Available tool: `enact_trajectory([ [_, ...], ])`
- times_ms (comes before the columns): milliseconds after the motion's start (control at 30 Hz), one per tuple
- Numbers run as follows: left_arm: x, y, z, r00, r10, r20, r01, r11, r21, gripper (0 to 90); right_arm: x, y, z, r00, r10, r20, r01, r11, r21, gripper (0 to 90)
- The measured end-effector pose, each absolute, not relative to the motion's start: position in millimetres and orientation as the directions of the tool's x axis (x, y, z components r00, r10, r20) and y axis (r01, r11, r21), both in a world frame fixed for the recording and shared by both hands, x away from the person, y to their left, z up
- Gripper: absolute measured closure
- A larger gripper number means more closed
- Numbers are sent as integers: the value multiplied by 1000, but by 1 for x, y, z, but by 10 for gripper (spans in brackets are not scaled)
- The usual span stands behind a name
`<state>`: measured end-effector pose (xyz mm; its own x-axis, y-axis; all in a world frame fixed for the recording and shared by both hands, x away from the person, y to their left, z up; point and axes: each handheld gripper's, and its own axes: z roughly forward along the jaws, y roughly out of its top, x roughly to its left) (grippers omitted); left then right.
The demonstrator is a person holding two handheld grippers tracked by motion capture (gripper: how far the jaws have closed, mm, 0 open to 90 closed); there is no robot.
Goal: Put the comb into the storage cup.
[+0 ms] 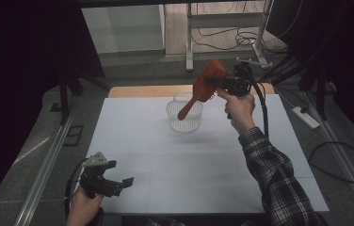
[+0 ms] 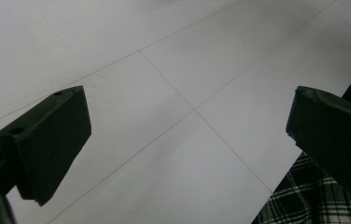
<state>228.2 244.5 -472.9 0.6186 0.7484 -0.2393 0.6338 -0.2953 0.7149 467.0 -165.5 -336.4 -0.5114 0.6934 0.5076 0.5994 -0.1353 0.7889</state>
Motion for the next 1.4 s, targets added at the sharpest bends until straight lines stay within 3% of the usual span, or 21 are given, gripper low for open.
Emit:
enact_trajectory([
  [1400, 229, 244, -473, 623, 742, -246, 638, -301, 708, 13, 487, -135, -383, -453, 755, 473, 620, -114, 776, 527],
])
